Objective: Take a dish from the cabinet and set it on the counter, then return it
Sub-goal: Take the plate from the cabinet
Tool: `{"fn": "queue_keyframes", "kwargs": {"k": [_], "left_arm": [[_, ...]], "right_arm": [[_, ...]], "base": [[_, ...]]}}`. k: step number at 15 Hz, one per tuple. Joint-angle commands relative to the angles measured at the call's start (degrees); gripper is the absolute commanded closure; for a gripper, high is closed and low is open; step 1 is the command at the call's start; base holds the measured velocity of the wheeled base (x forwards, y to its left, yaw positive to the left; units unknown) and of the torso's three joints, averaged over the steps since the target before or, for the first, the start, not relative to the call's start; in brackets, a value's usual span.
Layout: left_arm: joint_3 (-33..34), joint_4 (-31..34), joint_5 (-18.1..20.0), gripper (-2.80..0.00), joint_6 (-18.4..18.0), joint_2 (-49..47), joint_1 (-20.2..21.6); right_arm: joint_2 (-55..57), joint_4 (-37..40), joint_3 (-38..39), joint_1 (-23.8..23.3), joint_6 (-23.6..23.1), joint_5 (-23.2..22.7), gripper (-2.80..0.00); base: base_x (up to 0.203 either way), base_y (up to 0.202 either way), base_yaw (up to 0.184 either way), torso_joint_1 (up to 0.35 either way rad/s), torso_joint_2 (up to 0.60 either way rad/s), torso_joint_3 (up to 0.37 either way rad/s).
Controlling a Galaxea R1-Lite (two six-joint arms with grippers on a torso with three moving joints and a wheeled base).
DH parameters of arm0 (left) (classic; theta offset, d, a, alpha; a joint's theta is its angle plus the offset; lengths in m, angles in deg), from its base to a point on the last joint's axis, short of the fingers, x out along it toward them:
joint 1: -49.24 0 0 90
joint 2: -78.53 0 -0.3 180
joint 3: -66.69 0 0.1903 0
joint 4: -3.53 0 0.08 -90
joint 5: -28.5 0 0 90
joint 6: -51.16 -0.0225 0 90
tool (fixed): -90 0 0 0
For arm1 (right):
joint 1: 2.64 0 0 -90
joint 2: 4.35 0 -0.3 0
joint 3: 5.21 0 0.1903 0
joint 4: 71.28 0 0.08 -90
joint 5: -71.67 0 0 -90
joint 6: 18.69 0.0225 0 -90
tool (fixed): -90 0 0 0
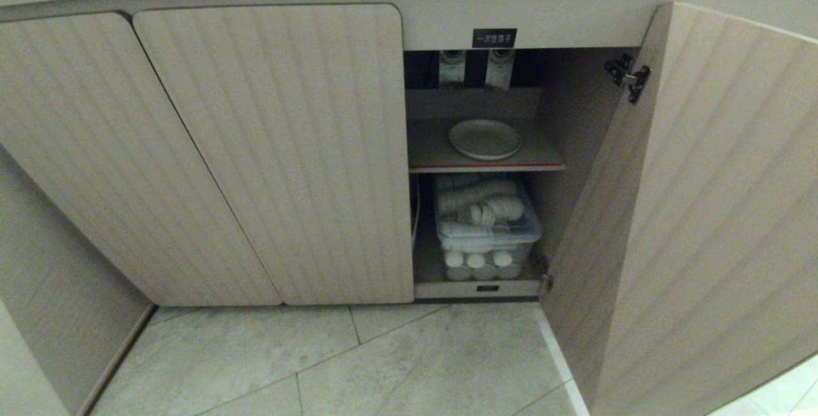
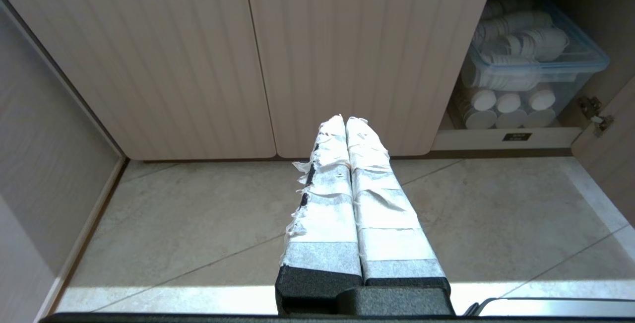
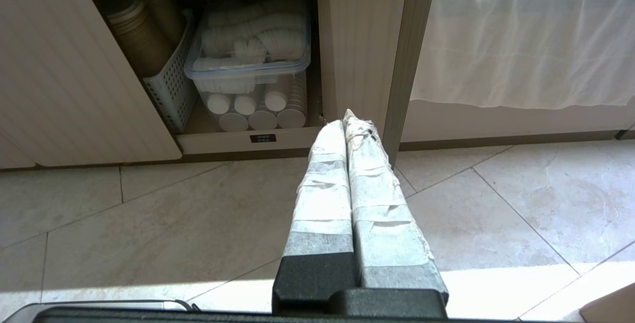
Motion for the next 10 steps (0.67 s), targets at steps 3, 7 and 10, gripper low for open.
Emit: {"fn": "queue_keyframes", "kwargs": {"k": [3,7,10], "left_arm": [[0.0,0.0,0.0,0.0,0.0,0.0,0.0],[0.0,0.0,0.0,0.0,0.0,0.0,0.0],[0.0,0.0,0.0,0.0,0.0,0.0,0.0]], "right_arm": [[0.0,0.0,0.0,0.0,0.0,0.0,0.0],[0.0,0.0,0.0,0.0,0.1,0.0,0.0],[0.0,0.0,0.0,0.0,0.1,0.0,0.0]], "base": [[0.0,0.0,0.0,0.0,0.0,0.0],[0.0,0.0,0.0,0.0,0.0,0.0],[0.0,0.0,0.0,0.0,0.0,0.0]]}}
